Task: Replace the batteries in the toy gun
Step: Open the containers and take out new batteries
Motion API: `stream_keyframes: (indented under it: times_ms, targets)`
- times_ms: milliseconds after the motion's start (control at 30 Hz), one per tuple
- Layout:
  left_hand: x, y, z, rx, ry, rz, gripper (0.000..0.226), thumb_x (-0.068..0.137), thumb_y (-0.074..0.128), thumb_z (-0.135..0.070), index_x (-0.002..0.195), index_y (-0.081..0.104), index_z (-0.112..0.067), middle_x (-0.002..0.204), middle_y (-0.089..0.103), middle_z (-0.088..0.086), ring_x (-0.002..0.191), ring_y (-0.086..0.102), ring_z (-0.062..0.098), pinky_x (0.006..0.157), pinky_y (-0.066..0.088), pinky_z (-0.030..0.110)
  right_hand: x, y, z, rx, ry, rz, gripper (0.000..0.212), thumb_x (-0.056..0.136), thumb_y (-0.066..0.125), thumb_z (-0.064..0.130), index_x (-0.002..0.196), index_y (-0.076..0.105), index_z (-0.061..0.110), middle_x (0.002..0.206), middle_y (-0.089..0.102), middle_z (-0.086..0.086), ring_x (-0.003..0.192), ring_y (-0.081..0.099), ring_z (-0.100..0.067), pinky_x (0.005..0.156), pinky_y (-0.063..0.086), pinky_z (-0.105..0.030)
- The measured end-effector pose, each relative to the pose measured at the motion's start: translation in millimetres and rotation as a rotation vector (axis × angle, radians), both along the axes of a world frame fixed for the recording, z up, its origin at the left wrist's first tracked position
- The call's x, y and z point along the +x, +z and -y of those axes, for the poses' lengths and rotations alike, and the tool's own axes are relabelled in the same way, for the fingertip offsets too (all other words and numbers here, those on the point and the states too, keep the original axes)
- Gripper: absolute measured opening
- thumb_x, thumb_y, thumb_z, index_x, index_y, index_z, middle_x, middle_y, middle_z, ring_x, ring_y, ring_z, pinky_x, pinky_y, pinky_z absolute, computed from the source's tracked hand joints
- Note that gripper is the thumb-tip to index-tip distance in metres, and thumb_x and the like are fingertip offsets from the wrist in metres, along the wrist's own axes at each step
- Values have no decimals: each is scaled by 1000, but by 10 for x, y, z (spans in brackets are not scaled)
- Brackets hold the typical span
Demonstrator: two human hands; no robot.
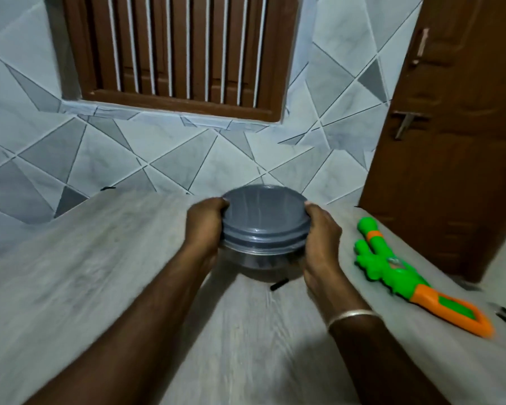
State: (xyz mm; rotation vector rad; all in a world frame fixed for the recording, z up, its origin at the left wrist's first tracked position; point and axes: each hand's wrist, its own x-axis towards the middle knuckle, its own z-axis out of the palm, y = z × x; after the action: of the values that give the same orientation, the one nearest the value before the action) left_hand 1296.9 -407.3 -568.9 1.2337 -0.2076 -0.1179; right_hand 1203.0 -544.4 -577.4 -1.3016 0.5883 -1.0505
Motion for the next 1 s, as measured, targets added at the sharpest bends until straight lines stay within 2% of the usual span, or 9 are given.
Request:
stream_keyframes:
  times_ms: [133,267,367,433,600,733,833,933,1000]
  targets:
    - [-429,-144,184,-5,-142,16,25,83,64,-18,92,74,4,92,75,21,80,66,24,75,51,39,-615,-114,104,132,20,156,45,64,68,45,101,64,19,102,67,-9,94,62,-25,82,48,-41]
    - [-728,-248,308,3,-243,56,13,89,64,-11,90,76,-5,92,77,14,86,70,26,84,56,39,-1135,-233,91,252,116,200,46,75,67,34,115,66,10,117,70,-12,110,64,-31,99,47,-49]
    - [-915,-308,346,11,-323,74,14,90,64,-7,96,77,-4,93,77,17,86,71,25,85,57,38,-1418,-297,82,327,177,182,28,89,53,22,106,70,8,99,75,-9,86,71,-24,83,51,-39]
    - [-993,-352,362,34,-361,80,12,90,66,-9,93,76,-3,93,74,23,80,68,25,79,56,38,-1548,-319,95,356,177,180,27,91,51,21,104,69,7,92,74,-9,78,68,-24,74,49,-34]
    - [-999,-485,406,88,-389,43,14,83,72,-20,80,75,-7,86,73,22,78,68,31,79,56,45,-1618,-377,182,374,100,129,28,84,58,23,106,64,7,111,70,-21,90,63,-32,78,45,-39]
    - [-942,-558,444,163,-349,95,20,68,74,-33,69,72,-13,84,75,12,80,68,29,78,56,45,-1599,-409,232,390,136,138,22,87,55,16,102,66,5,96,73,-14,83,65,-29,74,48,-37]
    - [-933,-577,447,215,-339,136,23,69,73,-37,72,72,-14,82,75,8,79,70,28,82,58,54,-1581,-414,250,422,154,167,34,86,51,11,114,67,1,106,72,-15,94,65,-32,85,47,-40]
    - [-937,-570,459,258,-320,179,27,69,72,-42,75,72,-15,75,73,9,74,69,27,78,58,57,-1585,-415,264,438,153,164,39,83,49,10,118,65,0,109,71,-16,92,65,-32,81,49,-38]
    - [-926,-556,478,294,-315,197,32,67,73,-46,77,74,-16,77,74,10,79,72,32,80,58,56,-1579,-420,278,421,138,159,41,82,49,10,119,65,1,112,71,-16,93,65,-31,81,48,-37]
